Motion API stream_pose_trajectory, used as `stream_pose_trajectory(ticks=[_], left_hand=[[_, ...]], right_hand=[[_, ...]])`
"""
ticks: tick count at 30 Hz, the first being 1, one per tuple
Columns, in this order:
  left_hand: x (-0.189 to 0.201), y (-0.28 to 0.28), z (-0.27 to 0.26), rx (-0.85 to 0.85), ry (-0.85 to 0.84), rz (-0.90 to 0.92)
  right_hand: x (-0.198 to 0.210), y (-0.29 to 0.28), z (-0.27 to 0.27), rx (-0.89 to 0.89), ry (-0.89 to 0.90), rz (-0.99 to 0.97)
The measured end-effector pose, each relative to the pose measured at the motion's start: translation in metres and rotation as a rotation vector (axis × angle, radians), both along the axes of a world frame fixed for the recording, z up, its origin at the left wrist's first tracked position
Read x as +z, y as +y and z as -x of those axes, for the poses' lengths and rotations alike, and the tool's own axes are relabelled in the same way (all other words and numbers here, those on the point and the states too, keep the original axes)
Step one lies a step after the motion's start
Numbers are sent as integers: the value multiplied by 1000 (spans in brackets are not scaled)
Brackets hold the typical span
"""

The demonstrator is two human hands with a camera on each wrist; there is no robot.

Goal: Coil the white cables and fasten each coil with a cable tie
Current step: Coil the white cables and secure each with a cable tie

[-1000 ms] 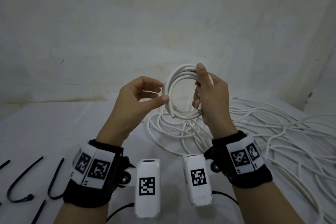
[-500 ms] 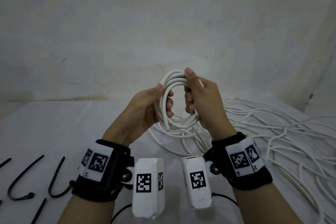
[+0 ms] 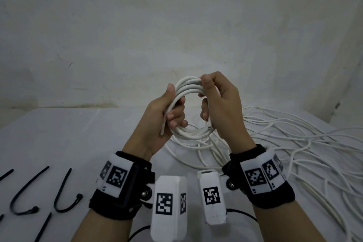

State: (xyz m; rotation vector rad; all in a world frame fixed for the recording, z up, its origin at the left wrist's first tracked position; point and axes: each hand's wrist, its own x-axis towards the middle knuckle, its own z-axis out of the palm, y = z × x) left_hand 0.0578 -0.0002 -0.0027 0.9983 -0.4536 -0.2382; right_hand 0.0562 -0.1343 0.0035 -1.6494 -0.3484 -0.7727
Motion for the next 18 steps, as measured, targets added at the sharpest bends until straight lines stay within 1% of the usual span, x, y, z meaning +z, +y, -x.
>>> stream_pose_trajectory(ticks=[4,6,8,11,13,16,18], left_hand=[[0,-9,2,197,12,-31],[0,-10,2,270,19,-27],[1,-9,1,319,24,-28],[1,-9,1,338,28,-24],[2,-8,2,325,40,-5],[6,-9,5,298,35,18],[9,-7,9,281,16,-11]], right_hand=[[-2,3,1,-26,1,-14],[-3,5,1,24,41,-51],[-3,8,2,105,128,-109],[0,12,6,223,330,-267],[4,13,9,284,428,-369],[9,13,13,325,472,-447],[10,13,17,322,465,-477]])
